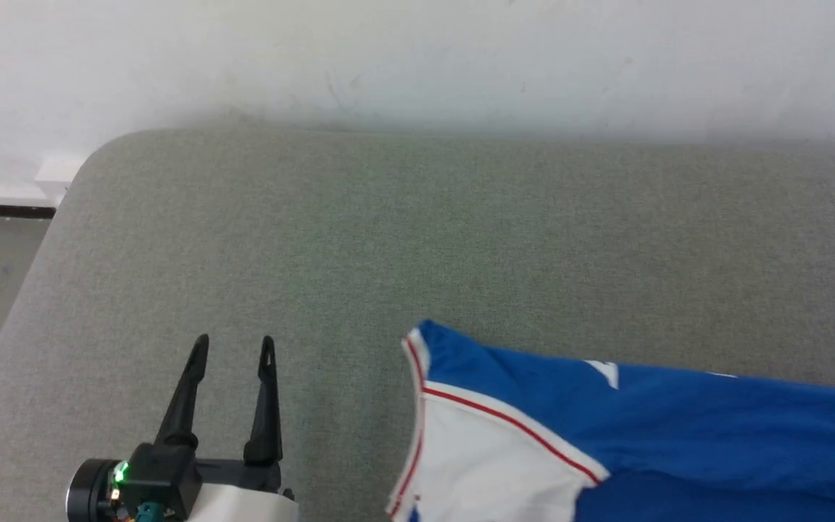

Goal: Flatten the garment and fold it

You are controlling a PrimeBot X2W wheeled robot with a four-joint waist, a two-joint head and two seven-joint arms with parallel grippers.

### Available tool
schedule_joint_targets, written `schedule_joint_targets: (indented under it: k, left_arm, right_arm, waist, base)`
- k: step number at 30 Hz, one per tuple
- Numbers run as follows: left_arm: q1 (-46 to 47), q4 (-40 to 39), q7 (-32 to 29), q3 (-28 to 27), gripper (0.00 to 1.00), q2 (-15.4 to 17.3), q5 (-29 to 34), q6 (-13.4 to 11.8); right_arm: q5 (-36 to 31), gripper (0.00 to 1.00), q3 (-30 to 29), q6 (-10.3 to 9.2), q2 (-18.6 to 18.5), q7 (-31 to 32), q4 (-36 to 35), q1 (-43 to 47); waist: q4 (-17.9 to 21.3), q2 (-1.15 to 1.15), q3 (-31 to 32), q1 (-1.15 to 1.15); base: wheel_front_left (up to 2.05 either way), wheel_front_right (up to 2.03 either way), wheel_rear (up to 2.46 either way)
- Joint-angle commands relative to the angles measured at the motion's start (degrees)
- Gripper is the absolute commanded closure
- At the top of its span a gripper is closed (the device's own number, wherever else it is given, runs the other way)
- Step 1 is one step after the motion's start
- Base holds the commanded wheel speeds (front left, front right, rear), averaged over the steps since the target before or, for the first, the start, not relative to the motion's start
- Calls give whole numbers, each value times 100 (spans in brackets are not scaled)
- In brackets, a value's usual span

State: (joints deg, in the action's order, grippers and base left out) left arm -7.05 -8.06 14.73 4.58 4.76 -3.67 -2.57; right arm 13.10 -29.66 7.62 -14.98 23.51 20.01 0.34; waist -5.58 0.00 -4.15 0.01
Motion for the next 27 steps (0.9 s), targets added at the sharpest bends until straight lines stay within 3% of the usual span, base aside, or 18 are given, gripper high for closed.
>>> schedule_joint_targets:
  k: [1,5,9,19,27]
  left_arm:
    - [-51,27,27,-19,0,-40,26,40]
    - [-98,75,27,-39,0,-71,12,93]
    - [-193,127,27,-67,0,-95,-8,152]
    - [-356,127,27,-168,0,-143,-76,267]
    - [-309,133,27,-214,0,-168,-110,330]
  right_arm:
    - [-53,100,-71,-13,-57,-13,44,25]
    - [-112,100,-153,-13,-126,47,74,13]
    - [5,100,180,-13,-54,226,-250,155]
    - [694,100,1235,-13,240,1539,-2305,919]
    - [1266,100,2043,-13,917,2118,-3396,944]
  waist:
    - [27,0,46,-1]
    - [57,0,158,-1]
    - [75,0,323,-1]
    - [-6,0,604,-1]
    - [-229,0,515,-1]
  base:
    - [0,0,0]
    - [0,0,0]
    - [0,0,0]
    - [0,0,0]
    - [0,0,0]
